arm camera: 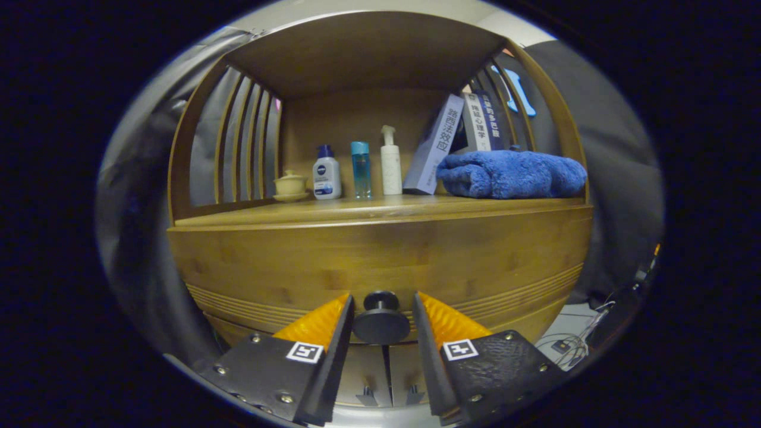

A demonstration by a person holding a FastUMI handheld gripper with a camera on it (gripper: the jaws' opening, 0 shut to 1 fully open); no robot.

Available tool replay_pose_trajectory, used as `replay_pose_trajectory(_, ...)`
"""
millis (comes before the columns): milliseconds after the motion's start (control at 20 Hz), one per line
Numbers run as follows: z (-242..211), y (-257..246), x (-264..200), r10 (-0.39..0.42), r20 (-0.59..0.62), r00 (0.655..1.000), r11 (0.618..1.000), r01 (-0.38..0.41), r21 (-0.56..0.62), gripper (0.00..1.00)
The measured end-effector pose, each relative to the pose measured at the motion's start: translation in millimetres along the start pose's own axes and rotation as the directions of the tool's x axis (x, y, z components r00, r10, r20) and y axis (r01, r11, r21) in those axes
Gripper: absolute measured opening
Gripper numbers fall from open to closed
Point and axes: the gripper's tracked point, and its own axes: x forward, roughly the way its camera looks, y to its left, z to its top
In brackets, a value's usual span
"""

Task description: Pull open the drawer, take out the items inside it, and place them on the countertop above the cabinet.

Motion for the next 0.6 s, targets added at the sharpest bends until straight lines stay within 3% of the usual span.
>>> replay_pose_trajectory(50,4,-5,-1,-0.045,0.044,0.998,0.998,0.047,-0.043,0.59)
replay_pose_trajectory(150,4,-6,2,-0.076,0.101,0.992,0.992,0.086,-0.097,0.50)
replay_pose_trajectory(250,4,-5,0,-0.075,0.126,0.989,0.986,0.092,-0.137,0.45)
replay_pose_trajectory(300,-1,-4,1,-0.069,0.077,0.995,0.985,0.080,-0.154,0.45)
replay_pose_trajectory(400,-5,-5,-4,-0.048,0.012,0.999,0.994,0.049,-0.096,0.37)
replay_pose_trajectory(600,-13,-3,-22,0.012,-0.042,0.999,0.998,-0.009,0.065,0.37)
